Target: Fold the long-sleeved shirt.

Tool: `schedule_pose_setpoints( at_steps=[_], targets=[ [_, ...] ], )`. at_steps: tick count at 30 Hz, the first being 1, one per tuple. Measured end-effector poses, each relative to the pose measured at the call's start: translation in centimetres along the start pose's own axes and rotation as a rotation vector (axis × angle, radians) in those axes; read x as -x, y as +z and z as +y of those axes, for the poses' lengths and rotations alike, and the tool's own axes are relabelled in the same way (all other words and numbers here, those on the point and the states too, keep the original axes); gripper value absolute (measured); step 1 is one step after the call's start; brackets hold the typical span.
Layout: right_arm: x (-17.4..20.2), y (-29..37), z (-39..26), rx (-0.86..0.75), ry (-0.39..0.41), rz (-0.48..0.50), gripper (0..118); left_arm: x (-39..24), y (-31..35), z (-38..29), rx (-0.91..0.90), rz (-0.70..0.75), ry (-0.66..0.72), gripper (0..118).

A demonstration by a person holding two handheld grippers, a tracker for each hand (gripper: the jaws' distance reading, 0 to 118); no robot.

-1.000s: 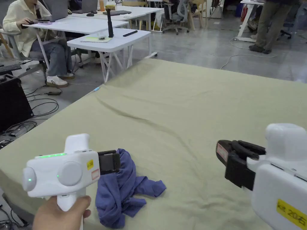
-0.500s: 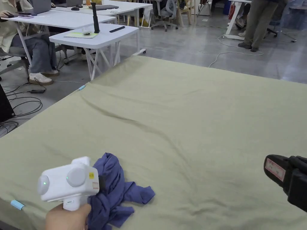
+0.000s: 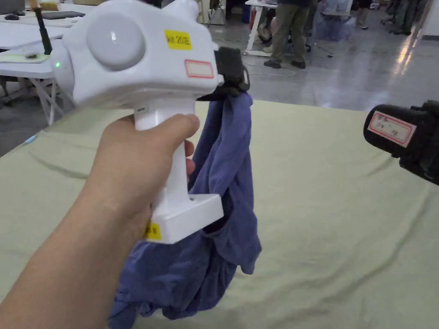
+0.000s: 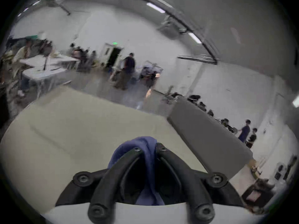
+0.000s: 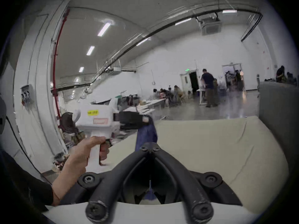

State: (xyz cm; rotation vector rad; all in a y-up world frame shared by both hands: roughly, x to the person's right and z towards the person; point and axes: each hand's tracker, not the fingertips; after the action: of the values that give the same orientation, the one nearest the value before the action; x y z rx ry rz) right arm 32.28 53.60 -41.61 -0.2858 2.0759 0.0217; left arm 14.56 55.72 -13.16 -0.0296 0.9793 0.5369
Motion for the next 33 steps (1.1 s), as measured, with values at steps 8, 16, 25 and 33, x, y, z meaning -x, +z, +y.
schedule_pose_setpoints(
  at_steps=[8,16,25,33],
  targets=[
    [-3.8,4.4,-2.0,-0.006,-0.020,-0.151,0,-9.1,-14.9,-10.4,0.298,-0.052,-0.078,5],
    [-9.1,4.5,-8.6,0.169,-0.216,-0.275,0,-7.3,-28.5,-38.3,1.016,0.086,0.058,5],
    [-11.6,3.8,-11.0,0.225,-0.272,-0.307,0,-8.7,-25.6,-32.1,0.778,-0.090,0.062,107],
    [-12.0,2.4,-12.8,0.264,-0.330,-0.262,0,-0.8,-11.8,-21.4,0.552,-0.033,-0.038,99]
  ],
)
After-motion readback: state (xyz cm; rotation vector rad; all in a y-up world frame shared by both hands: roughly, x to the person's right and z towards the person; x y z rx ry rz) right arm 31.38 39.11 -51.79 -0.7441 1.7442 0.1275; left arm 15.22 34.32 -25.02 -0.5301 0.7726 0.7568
